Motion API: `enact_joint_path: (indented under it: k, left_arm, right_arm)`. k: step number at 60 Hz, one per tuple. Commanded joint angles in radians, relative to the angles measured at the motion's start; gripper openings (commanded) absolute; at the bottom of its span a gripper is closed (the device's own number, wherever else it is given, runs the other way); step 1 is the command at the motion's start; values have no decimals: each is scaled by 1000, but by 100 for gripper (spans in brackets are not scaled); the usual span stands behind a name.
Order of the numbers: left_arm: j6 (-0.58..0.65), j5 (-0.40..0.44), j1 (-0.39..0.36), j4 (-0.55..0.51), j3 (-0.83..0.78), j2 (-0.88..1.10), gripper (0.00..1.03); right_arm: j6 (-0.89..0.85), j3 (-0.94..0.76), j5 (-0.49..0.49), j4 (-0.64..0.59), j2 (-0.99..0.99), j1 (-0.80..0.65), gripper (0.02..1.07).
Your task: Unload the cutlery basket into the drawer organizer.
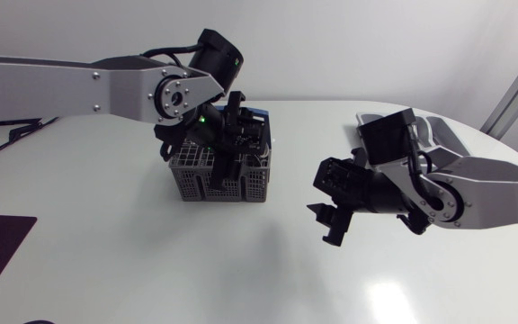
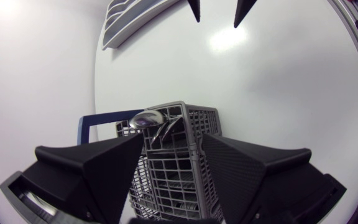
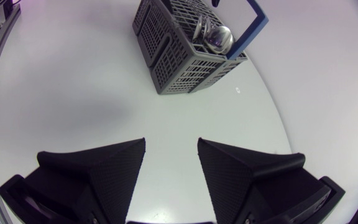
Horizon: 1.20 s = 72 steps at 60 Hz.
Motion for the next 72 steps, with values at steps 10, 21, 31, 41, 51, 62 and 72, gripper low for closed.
enact_joint_path:
  k: [10,21,31,41,51,62,72]
  left_arm:
    - [103,4,8,49,-16,20,26]
    - [161,4,11,56,-27,36,26]
    - [196,4,10,68,-32,40,26]
    - [234,4,11,68,-19,43,26]
    - [277,4,14,68,-22,46,27]
    - [300,5,17,66,-27,45,27]
    - [311,10,19,65,-59,28,27]
  right_arm:
    - [26,17,5,26,44,18,65]
    - [25,17,5,33,58,18,65]
    - [25,20,3,35,58,24,65]
    - [30,29,3,41,78,36,65]
    - [68,45,-15,69,99,46,65]
    - [138,74,-63,86,116,50,65]
    - [157,98,-81,89,127,49,65]
